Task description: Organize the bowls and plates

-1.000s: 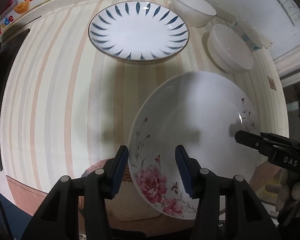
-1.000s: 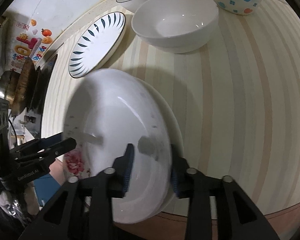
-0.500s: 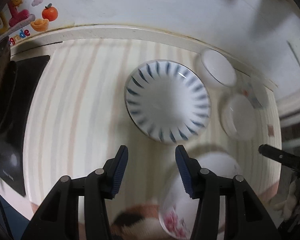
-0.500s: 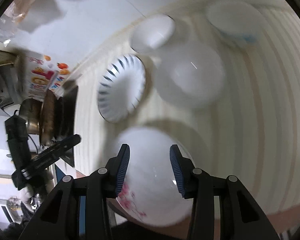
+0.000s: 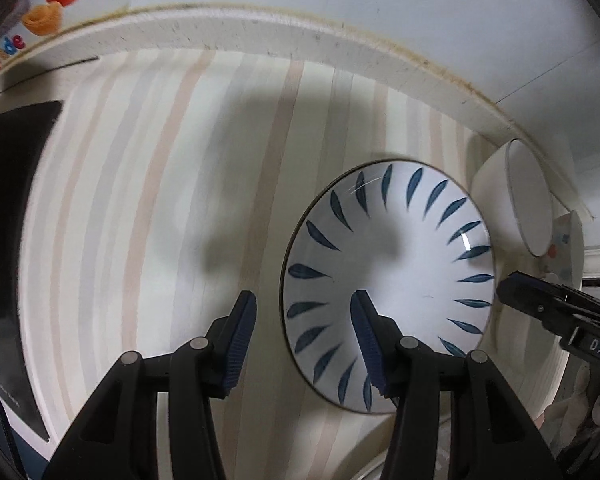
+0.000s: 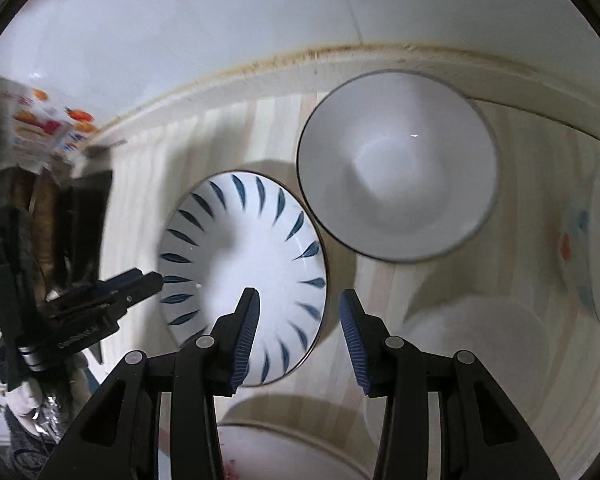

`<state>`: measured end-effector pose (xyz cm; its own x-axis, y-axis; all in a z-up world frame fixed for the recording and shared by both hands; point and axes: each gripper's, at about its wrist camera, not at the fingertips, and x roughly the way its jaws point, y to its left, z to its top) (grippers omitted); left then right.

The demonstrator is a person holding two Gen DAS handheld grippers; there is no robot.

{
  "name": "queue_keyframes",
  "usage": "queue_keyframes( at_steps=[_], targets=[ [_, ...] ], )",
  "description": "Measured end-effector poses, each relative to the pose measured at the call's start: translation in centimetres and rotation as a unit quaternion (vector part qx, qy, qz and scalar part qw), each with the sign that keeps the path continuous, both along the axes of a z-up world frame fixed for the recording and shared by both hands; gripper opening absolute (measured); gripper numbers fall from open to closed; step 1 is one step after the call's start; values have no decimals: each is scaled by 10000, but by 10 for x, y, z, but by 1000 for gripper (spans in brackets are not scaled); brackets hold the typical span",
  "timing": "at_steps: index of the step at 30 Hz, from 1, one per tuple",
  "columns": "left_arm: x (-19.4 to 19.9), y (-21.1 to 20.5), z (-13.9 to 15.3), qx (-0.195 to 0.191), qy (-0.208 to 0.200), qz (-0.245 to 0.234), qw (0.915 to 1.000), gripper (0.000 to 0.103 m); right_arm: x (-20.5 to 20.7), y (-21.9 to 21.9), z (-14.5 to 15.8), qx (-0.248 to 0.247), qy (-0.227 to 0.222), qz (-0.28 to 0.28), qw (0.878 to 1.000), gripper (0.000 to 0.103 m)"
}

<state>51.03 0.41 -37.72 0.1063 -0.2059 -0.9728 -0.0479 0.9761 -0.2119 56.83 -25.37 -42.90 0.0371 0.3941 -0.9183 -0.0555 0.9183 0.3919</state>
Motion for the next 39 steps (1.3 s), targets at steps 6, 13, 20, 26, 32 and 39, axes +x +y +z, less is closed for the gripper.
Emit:
queue_keyframes(
  at_steps=[6, 13, 20, 26, 32, 39],
  targets=[
    [7, -4, -21, -56, 138, -116, 9998, 47, 9, 17, -27, -361, 154, 255, 9989, 43],
    [9, -9, -22, -145, 8, -179, 9997, 35, 16, 32, -29, -545, 81, 374, 9978, 35],
    [7, -9, -4, -87, -102, -268, 9996, 35, 12, 34, -31, -550, -46, 335, 9979, 30],
    [3, -12, 12, -68, -167, -328, 9993, 35, 5, 33, -27, -490, 14, 287, 9984, 30],
    [-8, -4, 38, -164, -334, -372, 9986, 35, -3, 26, -11, -402, -46, 250, 9989, 30],
    [-35, -4, 71, -154, -591, -547, 9966, 35, -25, 19, 22, -333, -222, 211, 9990, 30]
  ],
)
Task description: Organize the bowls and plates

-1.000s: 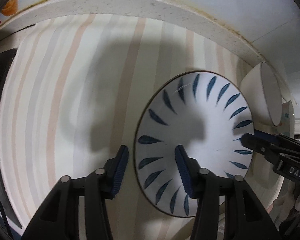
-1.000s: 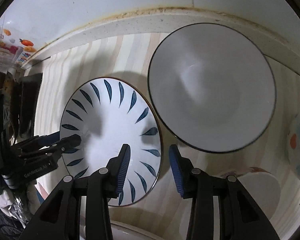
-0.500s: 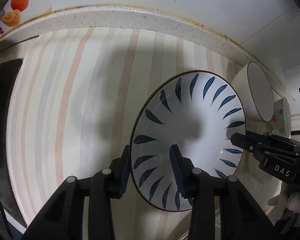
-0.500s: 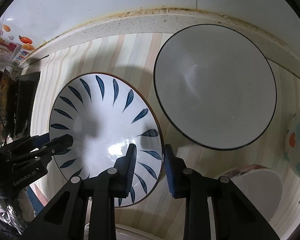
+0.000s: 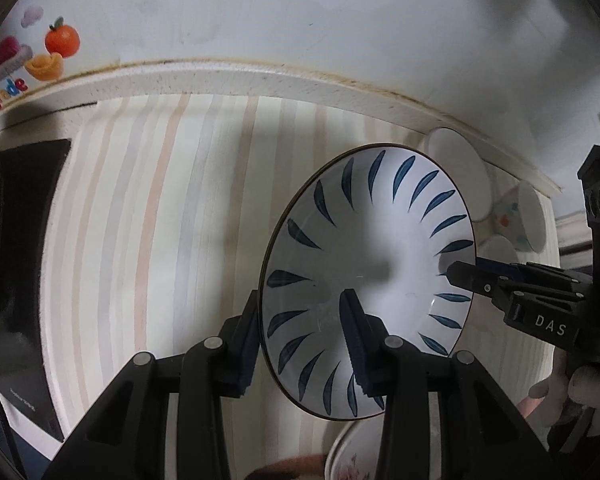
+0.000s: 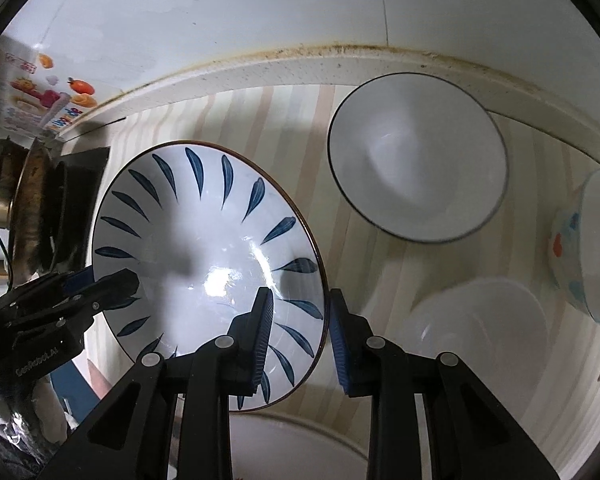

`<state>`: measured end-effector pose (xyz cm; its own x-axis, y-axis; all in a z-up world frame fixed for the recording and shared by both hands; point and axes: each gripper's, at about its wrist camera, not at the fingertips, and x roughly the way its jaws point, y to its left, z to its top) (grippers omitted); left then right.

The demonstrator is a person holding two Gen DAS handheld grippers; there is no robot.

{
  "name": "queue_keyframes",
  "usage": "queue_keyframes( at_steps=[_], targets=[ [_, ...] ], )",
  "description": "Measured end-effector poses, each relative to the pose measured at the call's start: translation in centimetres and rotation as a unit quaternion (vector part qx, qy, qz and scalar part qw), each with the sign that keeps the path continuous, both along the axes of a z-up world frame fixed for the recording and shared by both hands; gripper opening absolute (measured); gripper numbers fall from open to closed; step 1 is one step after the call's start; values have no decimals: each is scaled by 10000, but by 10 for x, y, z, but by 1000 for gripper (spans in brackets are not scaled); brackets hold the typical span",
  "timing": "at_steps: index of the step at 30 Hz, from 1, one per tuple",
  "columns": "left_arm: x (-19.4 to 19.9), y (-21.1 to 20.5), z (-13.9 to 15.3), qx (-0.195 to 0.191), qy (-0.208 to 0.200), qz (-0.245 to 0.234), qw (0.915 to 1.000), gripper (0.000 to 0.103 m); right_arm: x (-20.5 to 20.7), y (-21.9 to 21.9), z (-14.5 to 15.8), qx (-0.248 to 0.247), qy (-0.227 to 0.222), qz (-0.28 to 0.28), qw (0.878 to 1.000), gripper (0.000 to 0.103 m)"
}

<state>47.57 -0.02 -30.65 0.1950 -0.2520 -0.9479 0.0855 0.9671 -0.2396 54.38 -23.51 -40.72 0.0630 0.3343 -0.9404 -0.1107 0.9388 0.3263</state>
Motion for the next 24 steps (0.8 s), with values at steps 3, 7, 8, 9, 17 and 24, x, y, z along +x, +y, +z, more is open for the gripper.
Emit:
queue_keyframes(
  at_steps=[3, 7, 8, 9, 17, 24],
  targets=[
    [-13, -3, 14, -21, -53, -88, 9999, 35, -15, -5, 15, 44, -64, -41, 10000, 30],
    [-30, -13, 27, -51, -128, -232, 9996, 35, -37, -15, 32, 120, -134, -112, 9998, 30],
    [-34, -15, 30, -50, -147, -261, 9995, 35, -45, -19, 37, 135, -139, -141, 9997, 30],
    [-39, -18, 32, -53, -169, -305, 9994, 35, -51, -21, 41, 143, -152, -161, 9997, 30],
    [-85, -38, 42, -122, -233, -596, 9979, 35, -113, -47, 61, 223, -183, -396, 9988, 30],
    [-116, -57, 29, -193, -110, -789, 9966, 35, -161, -75, 54, 227, -102, -662, 9975, 30]
  ],
)
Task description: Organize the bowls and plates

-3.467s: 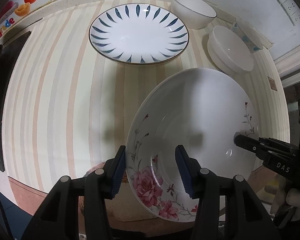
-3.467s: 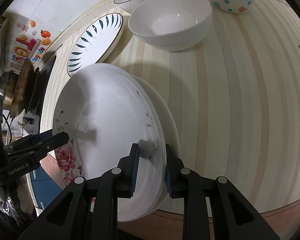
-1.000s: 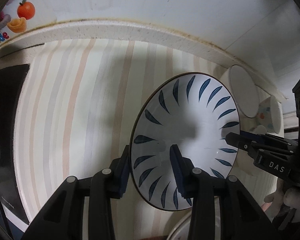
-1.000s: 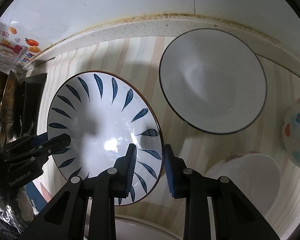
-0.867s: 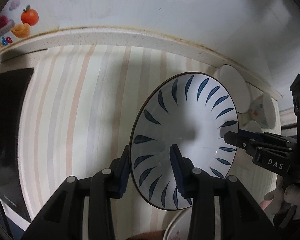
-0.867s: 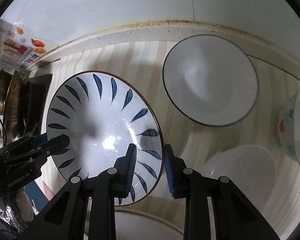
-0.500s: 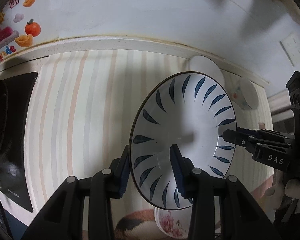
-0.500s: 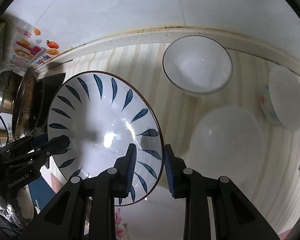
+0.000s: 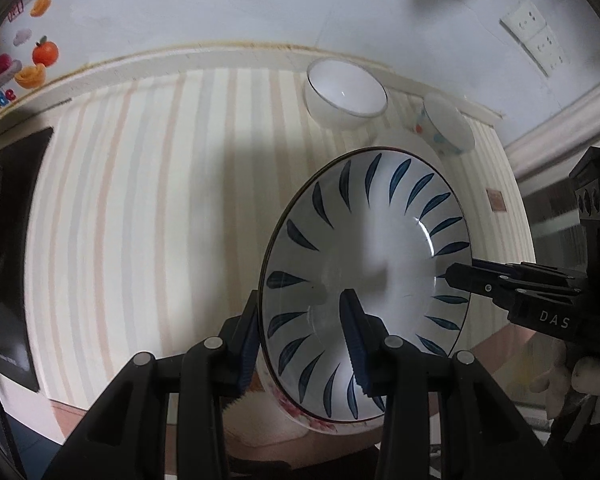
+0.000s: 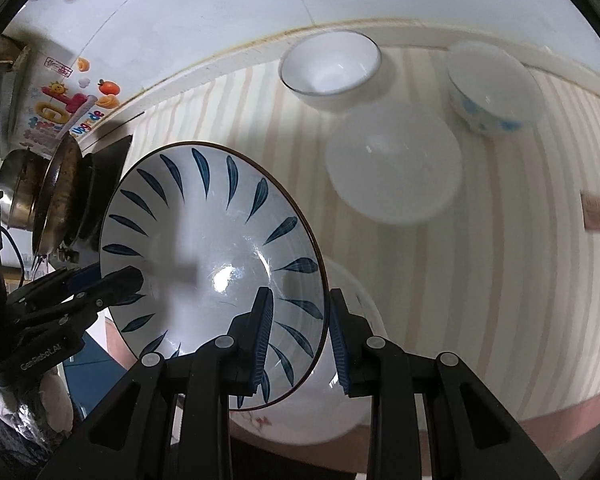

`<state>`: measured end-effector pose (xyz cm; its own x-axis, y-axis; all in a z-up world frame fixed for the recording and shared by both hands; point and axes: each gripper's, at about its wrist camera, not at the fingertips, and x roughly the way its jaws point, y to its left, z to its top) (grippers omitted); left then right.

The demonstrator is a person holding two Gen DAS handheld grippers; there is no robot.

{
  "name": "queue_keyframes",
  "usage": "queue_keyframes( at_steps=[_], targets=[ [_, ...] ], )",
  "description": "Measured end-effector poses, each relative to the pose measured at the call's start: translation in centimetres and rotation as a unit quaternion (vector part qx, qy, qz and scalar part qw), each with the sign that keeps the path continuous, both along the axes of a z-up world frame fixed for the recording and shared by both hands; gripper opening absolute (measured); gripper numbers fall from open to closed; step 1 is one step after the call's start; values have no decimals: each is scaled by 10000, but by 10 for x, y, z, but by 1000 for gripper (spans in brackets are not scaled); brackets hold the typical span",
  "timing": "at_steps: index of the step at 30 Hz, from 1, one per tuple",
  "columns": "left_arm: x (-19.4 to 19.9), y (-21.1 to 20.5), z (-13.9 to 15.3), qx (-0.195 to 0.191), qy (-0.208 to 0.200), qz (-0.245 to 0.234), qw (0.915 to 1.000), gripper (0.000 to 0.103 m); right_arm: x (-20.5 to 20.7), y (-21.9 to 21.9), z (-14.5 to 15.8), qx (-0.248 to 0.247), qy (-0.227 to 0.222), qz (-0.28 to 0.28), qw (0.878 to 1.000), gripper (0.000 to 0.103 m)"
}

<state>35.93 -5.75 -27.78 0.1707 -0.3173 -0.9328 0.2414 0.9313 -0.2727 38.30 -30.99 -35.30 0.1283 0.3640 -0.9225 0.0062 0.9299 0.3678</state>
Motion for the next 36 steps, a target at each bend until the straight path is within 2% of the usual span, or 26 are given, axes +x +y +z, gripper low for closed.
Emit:
queue_keyframes(
  at_steps=[15, 26, 36],
  targets=[
    [-13, -19, -56, 296, 517, -179, 9981, 35, -42, -21, -62, 17, 531, -181, 9984, 30],
    [-18, -23, -74, 489, 646, -163, 9966, 35, -42, -14, -78, -45, 693, -20, 9976, 30],
    [-20, -25, -83, 433, 788, -171, 9958, 35, -34, 1, -88, -162, 761, 4, 9970, 30]
  ],
)
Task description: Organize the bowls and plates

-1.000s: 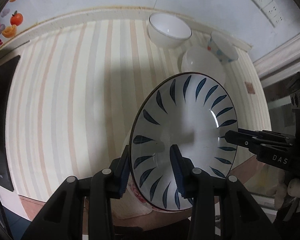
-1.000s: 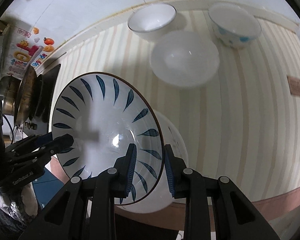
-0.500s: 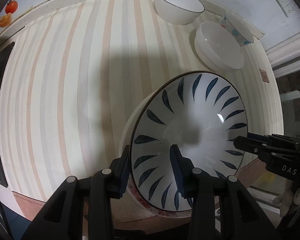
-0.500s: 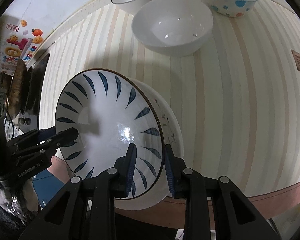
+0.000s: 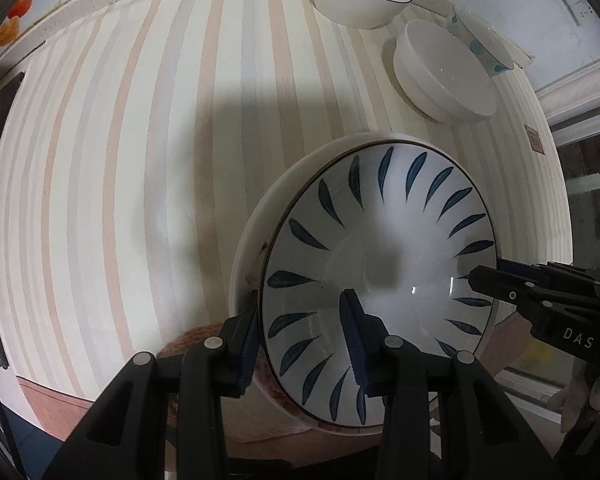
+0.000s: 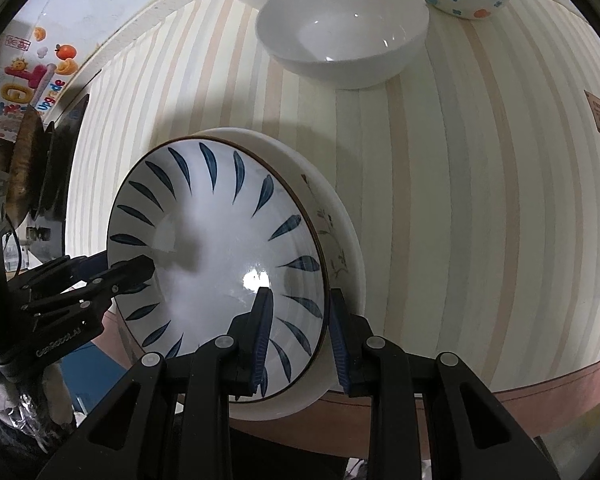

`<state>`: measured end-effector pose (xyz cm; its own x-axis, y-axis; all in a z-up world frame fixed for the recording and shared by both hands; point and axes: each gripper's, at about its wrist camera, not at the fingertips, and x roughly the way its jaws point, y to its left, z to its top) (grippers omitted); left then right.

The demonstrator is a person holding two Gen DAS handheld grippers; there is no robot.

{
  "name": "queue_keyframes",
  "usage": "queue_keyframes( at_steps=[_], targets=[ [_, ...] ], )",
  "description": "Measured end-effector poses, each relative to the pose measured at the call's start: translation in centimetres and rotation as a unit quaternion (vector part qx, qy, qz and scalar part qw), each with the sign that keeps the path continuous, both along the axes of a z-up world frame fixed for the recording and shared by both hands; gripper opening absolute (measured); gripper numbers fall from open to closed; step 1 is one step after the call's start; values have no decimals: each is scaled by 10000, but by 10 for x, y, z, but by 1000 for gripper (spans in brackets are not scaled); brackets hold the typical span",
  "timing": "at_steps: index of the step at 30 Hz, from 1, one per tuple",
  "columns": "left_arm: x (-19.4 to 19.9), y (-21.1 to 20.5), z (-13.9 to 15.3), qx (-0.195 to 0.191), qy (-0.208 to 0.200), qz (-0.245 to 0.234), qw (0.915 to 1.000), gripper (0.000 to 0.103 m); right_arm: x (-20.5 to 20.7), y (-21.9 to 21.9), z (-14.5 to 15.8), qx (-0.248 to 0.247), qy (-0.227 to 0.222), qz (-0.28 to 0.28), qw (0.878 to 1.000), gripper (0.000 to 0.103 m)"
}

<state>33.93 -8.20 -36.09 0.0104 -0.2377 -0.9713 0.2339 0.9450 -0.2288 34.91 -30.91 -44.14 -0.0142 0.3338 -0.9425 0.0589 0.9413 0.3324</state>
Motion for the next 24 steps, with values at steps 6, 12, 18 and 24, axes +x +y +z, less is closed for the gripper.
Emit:
queue_keyframes(
  at_steps=[6, 12, 18, 24],
  targets=[
    [-3, 1, 9, 125, -198, 85, 9997, 35, 2, -3, -2, 119, -41, -156, 9998, 33],
    [-14, 5, 51, 256, -845, 51, 9961, 37, -4, 2, 18, 20, -328, -170, 9993, 44],
    [-51, 12, 105, 214, -1425, -3, 9896, 41, -39, 19, 67, -213, -871, -26, 9960, 68],
    [-81, 26, 141, 46, -1680, -14, 9858, 79, -81, 34, 125, -121, -1503, -112, 9885, 89]
  ],
)
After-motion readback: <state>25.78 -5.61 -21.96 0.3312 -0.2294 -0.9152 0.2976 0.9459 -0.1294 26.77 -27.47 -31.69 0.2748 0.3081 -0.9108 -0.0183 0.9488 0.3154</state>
